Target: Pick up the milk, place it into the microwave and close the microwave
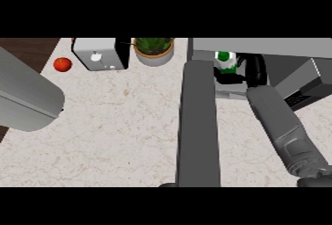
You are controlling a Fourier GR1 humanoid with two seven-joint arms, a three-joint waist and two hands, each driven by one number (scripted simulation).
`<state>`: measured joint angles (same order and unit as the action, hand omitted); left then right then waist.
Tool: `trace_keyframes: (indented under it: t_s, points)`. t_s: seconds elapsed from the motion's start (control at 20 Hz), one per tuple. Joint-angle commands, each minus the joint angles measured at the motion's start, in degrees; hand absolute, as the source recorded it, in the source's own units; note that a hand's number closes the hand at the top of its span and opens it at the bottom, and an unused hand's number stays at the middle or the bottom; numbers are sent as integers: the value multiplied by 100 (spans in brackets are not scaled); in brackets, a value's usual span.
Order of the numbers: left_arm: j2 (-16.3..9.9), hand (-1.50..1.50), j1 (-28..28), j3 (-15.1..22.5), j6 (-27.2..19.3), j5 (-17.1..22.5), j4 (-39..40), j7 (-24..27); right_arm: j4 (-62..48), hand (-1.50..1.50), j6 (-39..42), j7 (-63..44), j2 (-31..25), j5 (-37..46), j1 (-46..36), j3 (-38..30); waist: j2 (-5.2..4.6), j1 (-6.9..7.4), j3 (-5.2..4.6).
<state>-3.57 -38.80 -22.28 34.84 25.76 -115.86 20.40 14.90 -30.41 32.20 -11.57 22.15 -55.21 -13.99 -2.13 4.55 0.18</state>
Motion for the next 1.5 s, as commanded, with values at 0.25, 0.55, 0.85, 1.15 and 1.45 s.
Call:
trace_keyframes:
  t_s: [0.25, 0.55, 0.85, 1.15, 1.45]
  points:
    - [-208, -150, 549, -49, -72, -210, 269, -32, -503, -150, -984, 101, -146, 222, -213, -42, -113, 223, 2]
    - [-273, -150, 884, 116, -25, -351, 398, -73, -682, -150, -329, 244, -125, 104, -339, -141, -117, 185, 12]
    - [-103, -150, 796, 380, 39, -575, 212, -80, -668, -150, 286, 689, -88, -115, -261, -339, -72, 162, 19]
    - [-45, -150, 725, 505, 204, -612, 223, -45, -673, -150, 726, 1275, 5, -348, 65, -560, 2, 42, 10]
    - [307, -150, 500, 974, 242, -1027, -54, -89, -638, -150, 1364, 1758, 173, -568, 334, -714, 99, -138, 0]
